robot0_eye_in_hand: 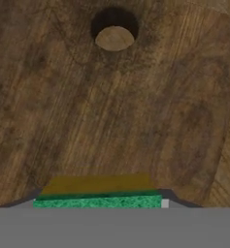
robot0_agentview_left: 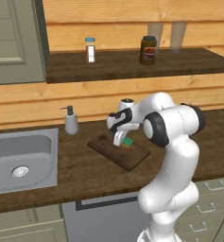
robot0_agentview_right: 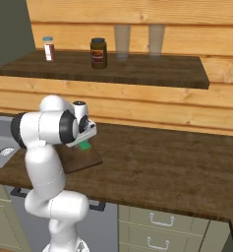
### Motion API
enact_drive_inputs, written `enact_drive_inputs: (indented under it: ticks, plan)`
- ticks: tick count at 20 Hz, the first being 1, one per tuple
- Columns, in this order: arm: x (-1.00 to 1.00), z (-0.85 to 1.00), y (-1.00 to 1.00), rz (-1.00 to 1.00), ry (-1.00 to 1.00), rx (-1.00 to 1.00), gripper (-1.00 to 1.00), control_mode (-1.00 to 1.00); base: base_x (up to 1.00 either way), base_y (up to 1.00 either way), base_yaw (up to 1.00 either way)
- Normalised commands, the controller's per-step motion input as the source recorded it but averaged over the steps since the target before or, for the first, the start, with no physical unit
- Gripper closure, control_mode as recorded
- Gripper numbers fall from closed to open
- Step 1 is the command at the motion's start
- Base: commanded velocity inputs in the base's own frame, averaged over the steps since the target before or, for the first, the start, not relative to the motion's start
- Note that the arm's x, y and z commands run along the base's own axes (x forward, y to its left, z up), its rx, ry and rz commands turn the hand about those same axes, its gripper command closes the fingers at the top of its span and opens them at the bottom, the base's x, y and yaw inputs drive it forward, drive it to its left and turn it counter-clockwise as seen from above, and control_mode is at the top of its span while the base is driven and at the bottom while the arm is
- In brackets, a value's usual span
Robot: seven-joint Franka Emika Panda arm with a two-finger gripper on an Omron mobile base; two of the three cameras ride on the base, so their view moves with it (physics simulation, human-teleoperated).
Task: Pick up the sponge from the counter and clean the cutting board by briefly scrubbing or pressing down on the cutting board. Once finished, release the sponge.
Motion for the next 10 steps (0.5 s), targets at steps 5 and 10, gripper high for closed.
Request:
enact_drive_inputs:
  ticks: [5, 10]
  plan:
    - [-0.19, 0.00, 0.04, 0.01, 0.00, 0.08, 1.00, -1.00, 0.00, 0.00, 0.00]
    - [0.00, -0.01, 0.28, 0.00, 0.02, 0.01, 1.00, -1.00, 0.00, 0.00, 0.00]
